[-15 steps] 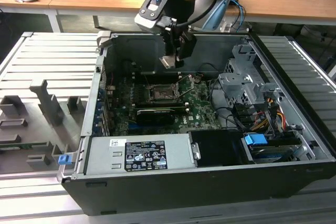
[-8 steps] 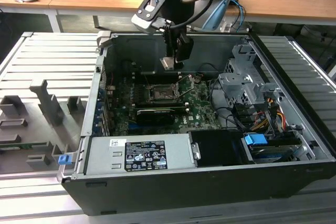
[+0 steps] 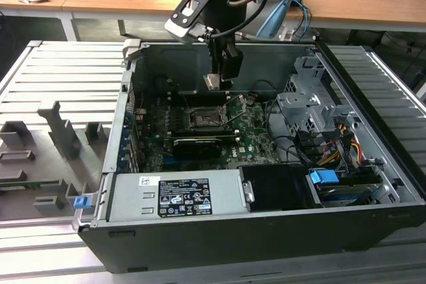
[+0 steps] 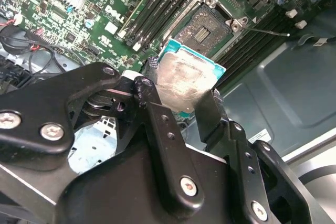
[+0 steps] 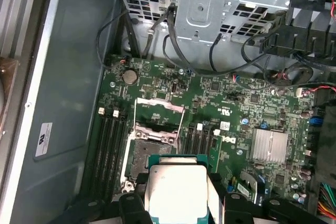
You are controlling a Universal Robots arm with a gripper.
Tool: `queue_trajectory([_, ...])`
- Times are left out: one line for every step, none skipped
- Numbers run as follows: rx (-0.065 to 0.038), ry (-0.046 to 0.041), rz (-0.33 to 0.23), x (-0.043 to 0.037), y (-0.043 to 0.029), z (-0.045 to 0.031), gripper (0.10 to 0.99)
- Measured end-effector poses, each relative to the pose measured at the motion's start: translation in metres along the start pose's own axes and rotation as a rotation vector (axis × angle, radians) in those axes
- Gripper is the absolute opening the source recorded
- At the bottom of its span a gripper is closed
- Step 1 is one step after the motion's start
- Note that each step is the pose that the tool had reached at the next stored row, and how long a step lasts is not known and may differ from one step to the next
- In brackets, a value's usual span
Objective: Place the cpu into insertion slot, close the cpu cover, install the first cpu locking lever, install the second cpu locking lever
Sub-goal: 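Place the cpu into insertion slot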
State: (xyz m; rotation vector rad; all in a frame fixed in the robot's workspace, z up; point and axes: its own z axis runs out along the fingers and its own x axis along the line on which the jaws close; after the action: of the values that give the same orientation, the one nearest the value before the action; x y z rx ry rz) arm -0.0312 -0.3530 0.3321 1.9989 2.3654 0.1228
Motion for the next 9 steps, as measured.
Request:
queue_trajectory([0.0, -0.0003, 0.003, 0.0, 0.0, 0.0003, 0.525])
queue_trajectory([0.0, -0.0004, 0.005, 0.0, 0.0, 0.0005, 0.525])
queue_trajectory([0.0, -0.0005, 0.006, 0.0, -0.0001, 0.0009, 0.525])
queue_trajectory([0.0, -0.0009, 0.01, 0.0, -0.0002, 0.0018, 0.525])
queue_trajectory([0.0, -0.0013, 0.014, 0.0, -0.0003, 0.0025, 0.525])
queue_trajectory([0.0, -0.0015, 0.015, 0.0, -0.0003, 0.0027, 0.525])
queue_trajectory([0.0, -0.0014, 0.016, 0.0, -0.0004, 0.003, 0.525])
queue_trajectory([0.0, -0.0015, 0.018, 0.0, -0.0004, 0.0034, 0.525])
queue_trajectory([0.0, -0.0016, 0.019, 0.0, -0.0004, 0.0037, 0.525])
